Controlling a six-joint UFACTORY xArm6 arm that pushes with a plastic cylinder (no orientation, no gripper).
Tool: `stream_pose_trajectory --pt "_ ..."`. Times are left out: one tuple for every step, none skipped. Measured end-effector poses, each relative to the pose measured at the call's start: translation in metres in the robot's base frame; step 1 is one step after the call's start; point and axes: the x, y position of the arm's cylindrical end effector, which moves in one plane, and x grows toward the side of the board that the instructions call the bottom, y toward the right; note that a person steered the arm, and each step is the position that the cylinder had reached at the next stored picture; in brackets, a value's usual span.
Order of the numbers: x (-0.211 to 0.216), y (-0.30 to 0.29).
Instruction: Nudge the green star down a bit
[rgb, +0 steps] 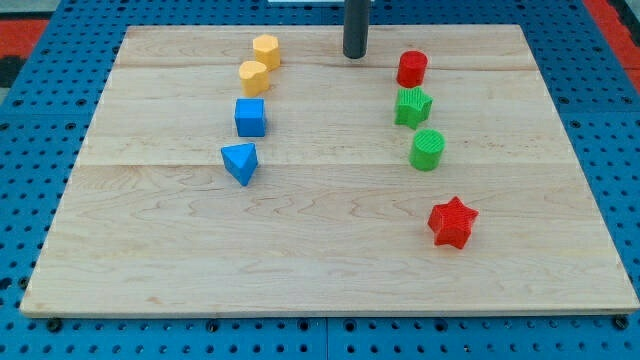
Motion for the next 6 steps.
stream_pose_trajectory --pt "0.001 0.000" --pt "0.001 0.000" --pt "0.002 -0.001" --pt "0.002 -0.001" --pt "0.025 0.021" --pt "0.030 0.022"
